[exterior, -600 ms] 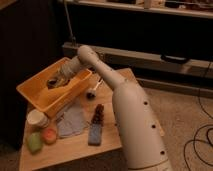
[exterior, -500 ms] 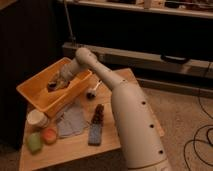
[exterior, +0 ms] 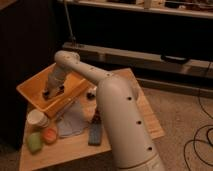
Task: Place eraser in tray
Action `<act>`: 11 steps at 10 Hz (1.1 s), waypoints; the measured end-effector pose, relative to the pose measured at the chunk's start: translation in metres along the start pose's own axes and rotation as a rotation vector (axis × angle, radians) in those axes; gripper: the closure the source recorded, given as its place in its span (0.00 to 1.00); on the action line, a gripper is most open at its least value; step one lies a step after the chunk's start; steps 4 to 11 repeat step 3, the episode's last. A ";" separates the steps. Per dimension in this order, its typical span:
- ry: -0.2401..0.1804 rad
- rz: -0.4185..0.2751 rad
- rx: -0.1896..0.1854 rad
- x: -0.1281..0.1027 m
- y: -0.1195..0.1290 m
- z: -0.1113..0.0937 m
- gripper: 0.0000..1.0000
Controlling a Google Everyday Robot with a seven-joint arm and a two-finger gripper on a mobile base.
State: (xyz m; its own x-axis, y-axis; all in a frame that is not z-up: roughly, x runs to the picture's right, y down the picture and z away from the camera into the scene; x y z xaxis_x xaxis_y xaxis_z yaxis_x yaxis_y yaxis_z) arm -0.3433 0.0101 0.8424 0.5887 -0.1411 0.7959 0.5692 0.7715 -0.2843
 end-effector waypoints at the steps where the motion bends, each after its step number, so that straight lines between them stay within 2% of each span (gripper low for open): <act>1: 0.008 0.001 0.002 -0.001 -0.001 -0.001 0.20; 11: 0.012 0.004 0.003 0.003 0.000 -0.002 0.20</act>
